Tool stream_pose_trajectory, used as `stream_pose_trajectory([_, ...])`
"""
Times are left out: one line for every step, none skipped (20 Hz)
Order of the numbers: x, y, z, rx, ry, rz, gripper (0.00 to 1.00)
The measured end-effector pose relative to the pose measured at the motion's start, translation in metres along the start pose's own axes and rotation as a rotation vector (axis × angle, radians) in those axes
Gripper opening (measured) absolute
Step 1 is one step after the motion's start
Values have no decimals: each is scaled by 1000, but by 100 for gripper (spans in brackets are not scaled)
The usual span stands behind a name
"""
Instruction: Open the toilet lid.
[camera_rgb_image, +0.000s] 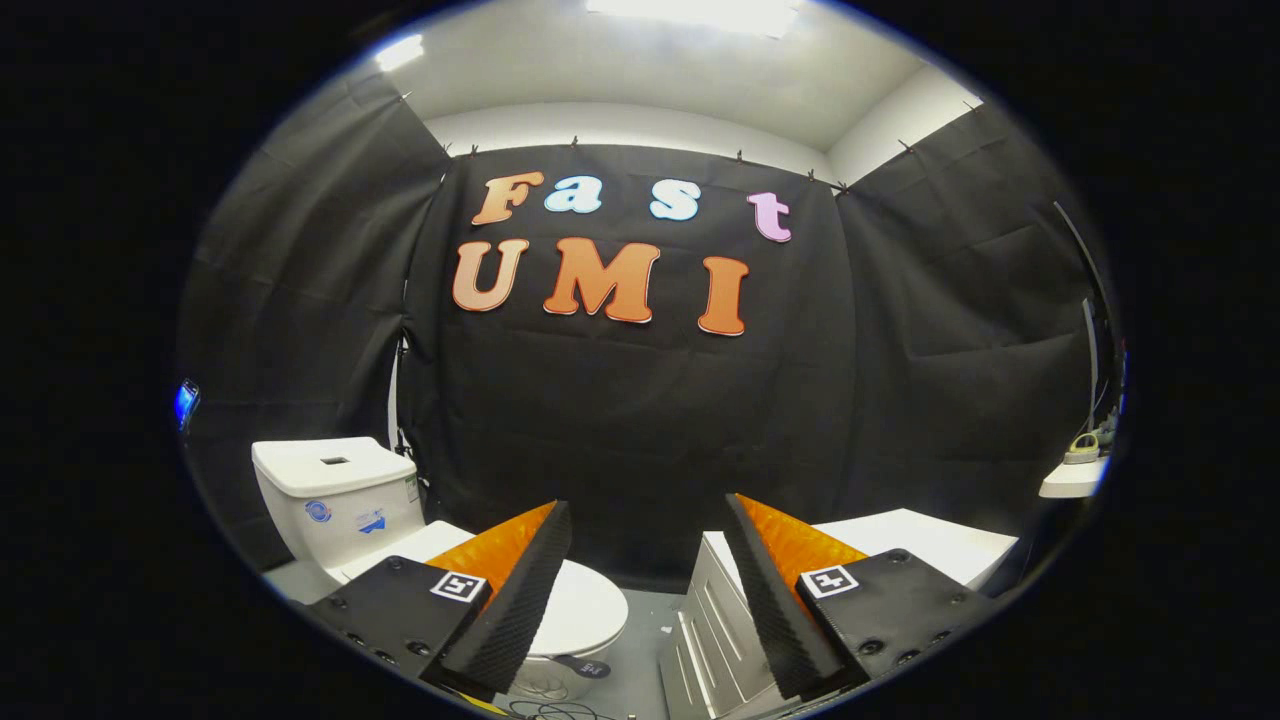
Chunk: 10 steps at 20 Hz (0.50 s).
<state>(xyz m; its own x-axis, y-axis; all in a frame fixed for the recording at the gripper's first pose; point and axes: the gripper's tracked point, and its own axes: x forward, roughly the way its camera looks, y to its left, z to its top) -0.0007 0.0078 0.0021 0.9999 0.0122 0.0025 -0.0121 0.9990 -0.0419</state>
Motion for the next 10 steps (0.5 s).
stream_pose_trajectory([1, 1, -1, -2, 4, 2, 98])
stream_pose_trajectory([0, 2, -2, -7, 8, 3, 98])
stream_pose_trajectory([1, 0, -3, -18, 8, -7, 98])
stream_pose_trajectory([2, -5, -1, -30, 3, -24, 98])
stream_pose_trajectory([6, -11, -1, -30, 7, -49, 98])
stream_pose_trajectory([10, -12, 0, -4, 4, -67, 98])
stream_pose_trajectory([17, -6, 4, 35, -6, -75, 98])
stream_pose_trajectory([26, 1, 7, 67, -20, -80, 98])
stream_pose_trajectory([39, 6, 2, 83, -24, -93, 98])
stream_pose_trajectory([53, 9, -13, 87, -5, -114, 98])
